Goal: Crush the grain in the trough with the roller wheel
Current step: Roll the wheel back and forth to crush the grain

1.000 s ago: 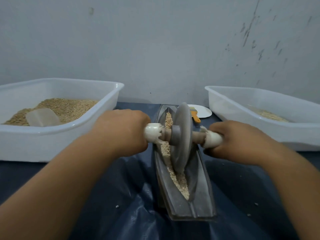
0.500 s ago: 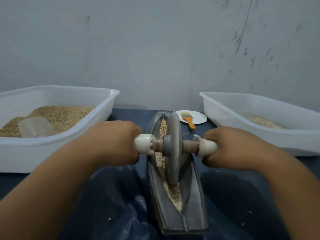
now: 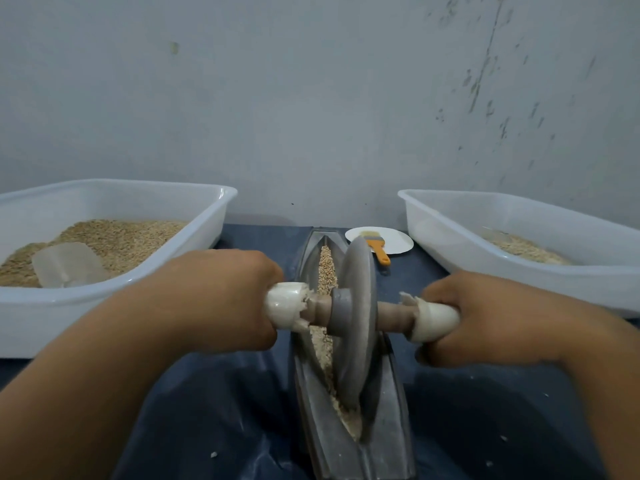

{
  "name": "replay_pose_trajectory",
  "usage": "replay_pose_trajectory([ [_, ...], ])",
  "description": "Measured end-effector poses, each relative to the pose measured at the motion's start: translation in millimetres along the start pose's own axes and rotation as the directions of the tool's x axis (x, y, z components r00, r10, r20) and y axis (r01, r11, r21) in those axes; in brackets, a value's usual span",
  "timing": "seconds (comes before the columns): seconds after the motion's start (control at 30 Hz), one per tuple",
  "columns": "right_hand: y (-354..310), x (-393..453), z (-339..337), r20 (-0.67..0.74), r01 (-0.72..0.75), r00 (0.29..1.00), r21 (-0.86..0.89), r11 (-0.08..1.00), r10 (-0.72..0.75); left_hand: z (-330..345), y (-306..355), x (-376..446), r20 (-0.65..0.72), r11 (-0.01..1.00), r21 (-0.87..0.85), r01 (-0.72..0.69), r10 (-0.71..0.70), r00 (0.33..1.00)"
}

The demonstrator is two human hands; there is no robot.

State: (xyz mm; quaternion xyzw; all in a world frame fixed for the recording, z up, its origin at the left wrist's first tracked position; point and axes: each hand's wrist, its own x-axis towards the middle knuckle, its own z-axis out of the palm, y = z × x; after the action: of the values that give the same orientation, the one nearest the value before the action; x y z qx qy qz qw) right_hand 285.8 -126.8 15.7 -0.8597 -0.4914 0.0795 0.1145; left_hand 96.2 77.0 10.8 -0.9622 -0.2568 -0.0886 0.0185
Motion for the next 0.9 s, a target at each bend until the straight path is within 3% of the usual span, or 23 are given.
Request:
replay_pose_trajectory([
  [0.1, -7, 19, 12, -0.248, -0.012, 0.968, -0.159, 0.987, -0.028, 7, 5, 10, -0.121, 0.998, 0.05, 0.04, -0.033, 0.992],
  [0.17, -11, 25, 14, -0.321, -0.015, 0.945, -0.231, 0.973, -0.062, 8, 4, 12, -0.098, 0.998, 0.032, 0.052, -0.048, 0.994],
  [0.27, -2, 14, 4, -0.12, 0.011, 0.992, -0.126, 0.992, -0.026, 4, -2, 7, 0.017, 1.0, -0.001, 0.013, -0.013, 1.0],
  [0.37, 0, 2, -1, 0.011, -0.007, 1.0, -0.007, 1.0, 0.007, 2, -1, 4, -0.018, 1.0, 0.004, -0.017, 0.017, 1.0],
  [0.47, -4, 17, 10, -0.189, -0.008, 0.982, -0.093, 0.996, -0.01, 8, 4, 11, -0.144, 0.999, 0.048, 0.022, -0.014, 0.989],
  [0.53, -9, 25, 15, -0.322, -0.021, 0.946, -0.189, 0.982, -0.042, 10, 4, 13, -0.138, 0.999, 0.033, 0.037, -0.032, 0.99],
  [0.6, -5, 25, 13, -0.269, -0.005, 0.962, -0.2, 0.98, -0.05, 7, 0, 10, -0.056, 1.0, 0.008, 0.022, -0.021, 0.998],
  [0.73, 2, 2, -2, 0.008, -0.011, 1.0, -0.02, 1.0, 0.011, -1, -2, 2, 0.009, 0.999, -0.024, -0.028, 0.028, 1.0],
  [0.8, -1, 5, 4, -0.061, -0.006, 0.998, -0.036, 0.999, 0.004, 3, 0, 5, -0.06, 1.0, 0.015, -0.014, 0.015, 0.998],
  [0.9, -9, 24, 14, -0.279, -0.013, 0.959, -0.187, 0.982, -0.041, 9, 3, 11, -0.136, 0.999, 0.046, 0.023, -0.016, 0.991],
])
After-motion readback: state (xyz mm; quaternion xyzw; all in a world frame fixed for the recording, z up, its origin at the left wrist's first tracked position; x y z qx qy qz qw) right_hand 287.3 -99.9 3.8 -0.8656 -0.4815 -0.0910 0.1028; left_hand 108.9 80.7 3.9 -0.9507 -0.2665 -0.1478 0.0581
